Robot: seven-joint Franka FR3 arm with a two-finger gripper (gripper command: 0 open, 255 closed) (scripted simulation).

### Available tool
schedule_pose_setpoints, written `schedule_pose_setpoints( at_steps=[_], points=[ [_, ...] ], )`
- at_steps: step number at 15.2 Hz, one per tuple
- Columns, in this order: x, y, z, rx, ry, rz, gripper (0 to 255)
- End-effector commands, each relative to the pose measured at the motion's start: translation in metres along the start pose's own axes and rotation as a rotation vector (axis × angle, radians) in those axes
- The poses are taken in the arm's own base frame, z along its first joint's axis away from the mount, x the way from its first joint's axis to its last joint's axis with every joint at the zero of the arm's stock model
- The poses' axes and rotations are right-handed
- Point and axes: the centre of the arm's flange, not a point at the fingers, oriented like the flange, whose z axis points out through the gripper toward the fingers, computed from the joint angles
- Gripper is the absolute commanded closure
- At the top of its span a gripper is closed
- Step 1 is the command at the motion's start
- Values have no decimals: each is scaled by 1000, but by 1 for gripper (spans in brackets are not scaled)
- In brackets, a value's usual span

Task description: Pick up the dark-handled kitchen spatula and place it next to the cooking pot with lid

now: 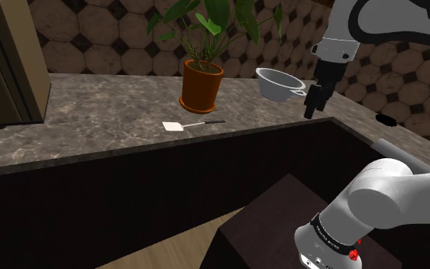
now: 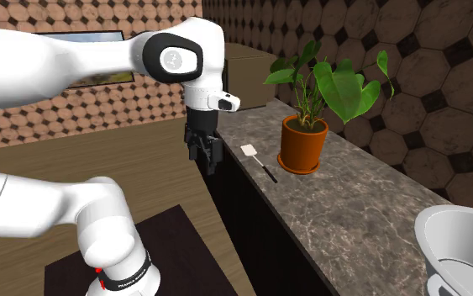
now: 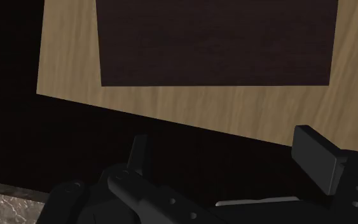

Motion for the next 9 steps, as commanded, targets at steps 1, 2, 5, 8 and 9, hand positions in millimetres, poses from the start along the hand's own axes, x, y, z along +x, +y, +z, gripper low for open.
schedule_pose_setpoints(
  at_steps=[1, 2, 5, 8, 9],
  points=[
    [0, 0, 0, 0, 0, 0, 0],
    [12, 3, 4, -3, 4, -38, 0],
    [47, 8, 15, -11, 15, -152, 0],
    [83, 9, 25, -20, 27, -265, 0],
    [95, 9, 29, -22, 31, -303, 0]
  ],
)
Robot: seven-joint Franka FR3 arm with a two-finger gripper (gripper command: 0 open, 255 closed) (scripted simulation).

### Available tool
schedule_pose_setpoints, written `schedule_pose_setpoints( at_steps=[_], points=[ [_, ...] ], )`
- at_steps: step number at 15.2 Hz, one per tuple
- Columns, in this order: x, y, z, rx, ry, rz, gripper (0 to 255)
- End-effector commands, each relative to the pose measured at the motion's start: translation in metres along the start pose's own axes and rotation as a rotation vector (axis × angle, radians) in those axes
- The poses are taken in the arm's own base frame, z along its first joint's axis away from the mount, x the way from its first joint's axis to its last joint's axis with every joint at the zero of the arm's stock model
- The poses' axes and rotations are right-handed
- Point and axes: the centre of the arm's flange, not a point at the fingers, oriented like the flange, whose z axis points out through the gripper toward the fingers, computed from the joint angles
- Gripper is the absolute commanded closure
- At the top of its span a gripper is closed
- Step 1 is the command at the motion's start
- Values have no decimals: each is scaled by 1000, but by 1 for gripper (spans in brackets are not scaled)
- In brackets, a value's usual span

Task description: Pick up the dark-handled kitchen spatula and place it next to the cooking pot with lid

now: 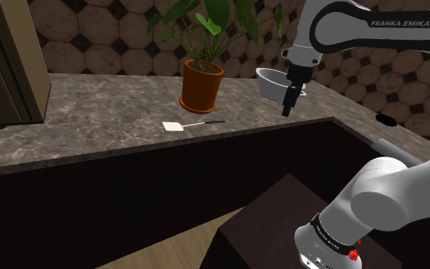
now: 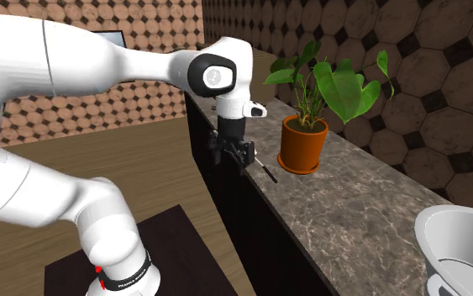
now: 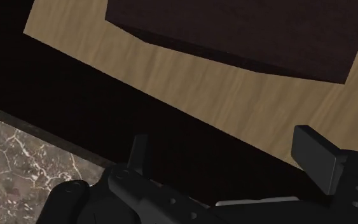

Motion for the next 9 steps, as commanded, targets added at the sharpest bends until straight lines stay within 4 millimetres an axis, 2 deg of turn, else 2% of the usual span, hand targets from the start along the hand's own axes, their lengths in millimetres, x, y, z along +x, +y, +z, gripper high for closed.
schedule_pose_setpoints(
  at_steps=[1, 9],
  points=[
    [24, 5, 7, -7, 9, -79, 0],
    [120, 6, 35, -29, 40, -382, 0]
  ],
)
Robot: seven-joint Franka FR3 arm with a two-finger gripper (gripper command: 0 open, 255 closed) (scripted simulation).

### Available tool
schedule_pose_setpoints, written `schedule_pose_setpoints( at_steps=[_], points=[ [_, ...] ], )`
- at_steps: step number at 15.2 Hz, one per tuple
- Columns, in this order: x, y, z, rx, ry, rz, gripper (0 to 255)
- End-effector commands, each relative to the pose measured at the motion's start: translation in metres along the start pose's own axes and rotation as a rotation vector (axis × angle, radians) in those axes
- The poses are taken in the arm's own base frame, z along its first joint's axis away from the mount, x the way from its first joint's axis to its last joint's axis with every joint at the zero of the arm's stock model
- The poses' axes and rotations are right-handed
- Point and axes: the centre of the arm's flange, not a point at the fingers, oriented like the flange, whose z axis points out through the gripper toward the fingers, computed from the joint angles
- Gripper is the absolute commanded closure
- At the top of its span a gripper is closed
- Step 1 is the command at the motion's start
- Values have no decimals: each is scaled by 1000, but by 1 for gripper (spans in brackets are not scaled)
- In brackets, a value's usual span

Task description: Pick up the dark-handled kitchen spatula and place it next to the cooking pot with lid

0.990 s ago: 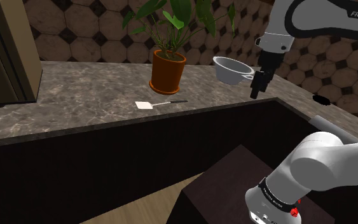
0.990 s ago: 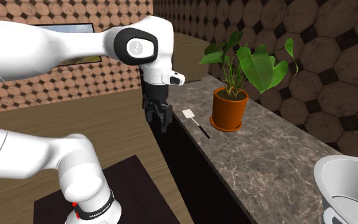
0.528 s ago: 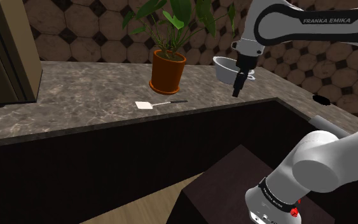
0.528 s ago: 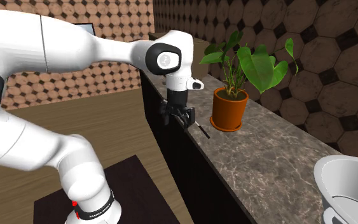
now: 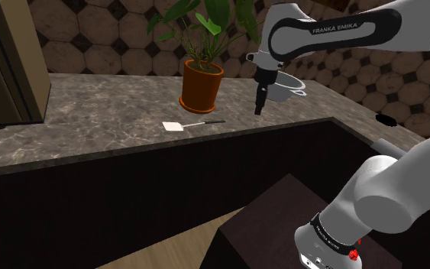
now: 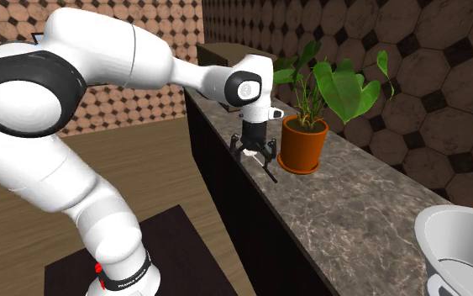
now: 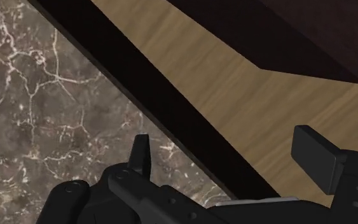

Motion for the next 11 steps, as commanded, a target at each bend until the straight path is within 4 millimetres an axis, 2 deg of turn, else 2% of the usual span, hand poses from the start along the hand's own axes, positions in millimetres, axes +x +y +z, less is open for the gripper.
schedule_pose_setpoints(
  at_steps=[1, 6, 11],
  points=[
    [23, 6, 8, -7, 9, -80, 0],
    [83, 10, 26, -21, 28, -269, 0],
    [143, 3, 43, -35, 47, -459, 0]
  ],
)
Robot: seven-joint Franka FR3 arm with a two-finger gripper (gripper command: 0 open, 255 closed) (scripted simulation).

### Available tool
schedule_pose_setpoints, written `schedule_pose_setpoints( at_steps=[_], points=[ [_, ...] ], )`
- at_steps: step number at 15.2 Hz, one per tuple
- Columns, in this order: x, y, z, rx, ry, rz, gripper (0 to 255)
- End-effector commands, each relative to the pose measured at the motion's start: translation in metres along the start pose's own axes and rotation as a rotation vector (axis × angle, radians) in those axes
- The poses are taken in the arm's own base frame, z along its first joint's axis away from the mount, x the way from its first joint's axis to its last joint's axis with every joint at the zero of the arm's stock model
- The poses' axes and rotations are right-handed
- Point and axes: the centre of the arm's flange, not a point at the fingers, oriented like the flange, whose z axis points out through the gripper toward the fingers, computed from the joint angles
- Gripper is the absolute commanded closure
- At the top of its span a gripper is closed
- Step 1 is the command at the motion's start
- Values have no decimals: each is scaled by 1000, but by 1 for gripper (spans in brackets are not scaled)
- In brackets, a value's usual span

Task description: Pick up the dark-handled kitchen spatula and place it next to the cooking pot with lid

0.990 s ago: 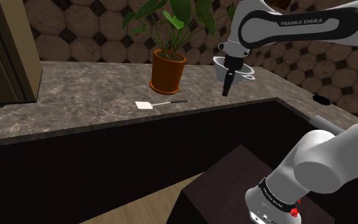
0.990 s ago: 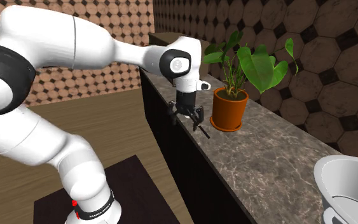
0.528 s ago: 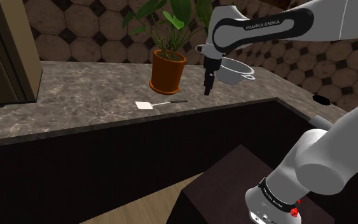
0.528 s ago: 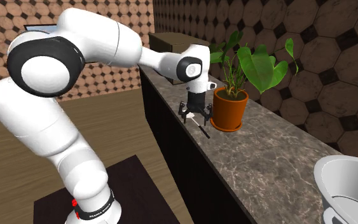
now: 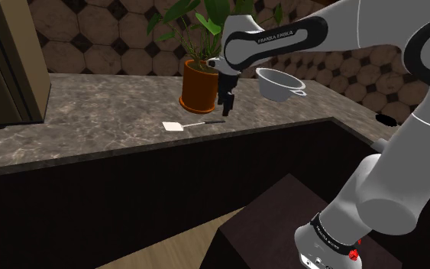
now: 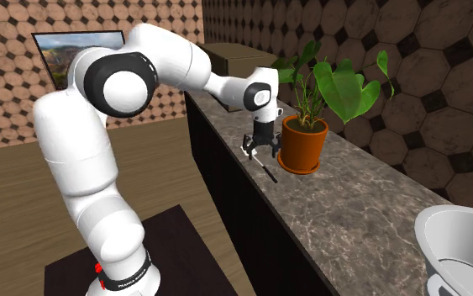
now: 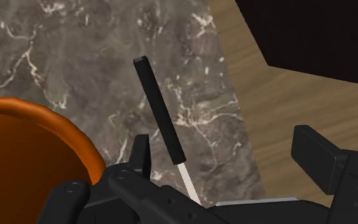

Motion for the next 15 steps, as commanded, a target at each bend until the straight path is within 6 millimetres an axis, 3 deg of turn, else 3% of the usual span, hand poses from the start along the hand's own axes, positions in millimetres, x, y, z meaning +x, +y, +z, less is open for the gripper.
schedule_pose_setpoints(
  at_steps=[1, 7, 15],
  points=[
    [23, 5, 9, -6, 8, -79, 0],
    [89, 9, 29, -21, 29, -288, 0],
    [90, 10, 69, -21, 29, -288, 0]
  ],
)
